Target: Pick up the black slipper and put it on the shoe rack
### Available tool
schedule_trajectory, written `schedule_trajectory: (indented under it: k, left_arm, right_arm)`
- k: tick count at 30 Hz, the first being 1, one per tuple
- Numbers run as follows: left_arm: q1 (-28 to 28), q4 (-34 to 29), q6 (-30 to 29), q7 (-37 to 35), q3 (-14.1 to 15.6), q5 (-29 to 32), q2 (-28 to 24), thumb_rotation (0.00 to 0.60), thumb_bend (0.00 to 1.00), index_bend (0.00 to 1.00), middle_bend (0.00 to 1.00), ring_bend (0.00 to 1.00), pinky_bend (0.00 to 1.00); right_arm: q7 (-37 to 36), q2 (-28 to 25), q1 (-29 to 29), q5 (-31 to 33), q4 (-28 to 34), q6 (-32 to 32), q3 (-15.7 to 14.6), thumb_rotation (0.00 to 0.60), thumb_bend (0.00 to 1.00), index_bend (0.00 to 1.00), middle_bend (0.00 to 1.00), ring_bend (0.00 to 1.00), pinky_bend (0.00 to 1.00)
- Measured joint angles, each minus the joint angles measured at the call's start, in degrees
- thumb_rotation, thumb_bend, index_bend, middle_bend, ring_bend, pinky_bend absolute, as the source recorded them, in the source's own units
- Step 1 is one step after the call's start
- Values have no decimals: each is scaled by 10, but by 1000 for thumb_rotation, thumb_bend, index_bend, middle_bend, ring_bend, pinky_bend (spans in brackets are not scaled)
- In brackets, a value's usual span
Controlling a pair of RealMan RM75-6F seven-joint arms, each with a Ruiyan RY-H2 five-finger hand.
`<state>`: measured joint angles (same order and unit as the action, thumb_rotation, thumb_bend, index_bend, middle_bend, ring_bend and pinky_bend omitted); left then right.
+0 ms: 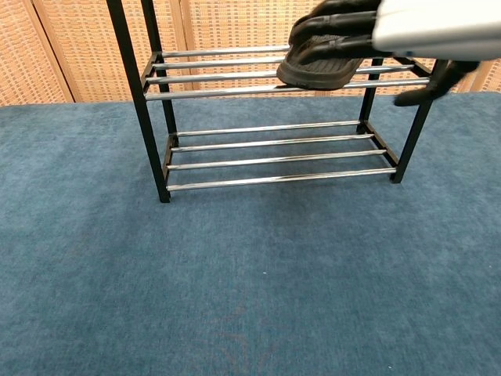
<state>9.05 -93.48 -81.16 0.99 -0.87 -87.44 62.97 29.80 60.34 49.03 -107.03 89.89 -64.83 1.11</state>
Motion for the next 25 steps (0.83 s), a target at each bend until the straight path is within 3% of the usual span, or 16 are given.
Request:
schedule_trajectory:
  k: [4,9,14,20,25]
  left_arm:
    - [-4,-4,-9,3,3,-9,-1,600,142,0,0,0,0]
    - [-10,-9,-21,16,7,-18,0,600,142,0,0,0,0]
    - [-17,-15,-31,50,8,-18,5,600,142,0,0,0,0]
    - [-29,-32,-49,88,6,-10,18,600,116,0,0,0,0]
    - [-38,-39,-63,94,9,-19,21,600,114,0,0,0,0]
  right_arm:
    - [-46,19,-65,7,-19,-73,-18,600,279,23,0,0,0]
    - [-128,45,-136,44,-46,-134,-38,600,11,0,0,0,0]
    - [-210,57,-234,127,-38,-183,-56,600,0,0,0,0,0]
    - [-238,63,-325,189,-7,-255,-63,600,0,0,0,0,0]
    - [-241,67,-368,220,26,-290,-55,600,0,0,0,0,0]
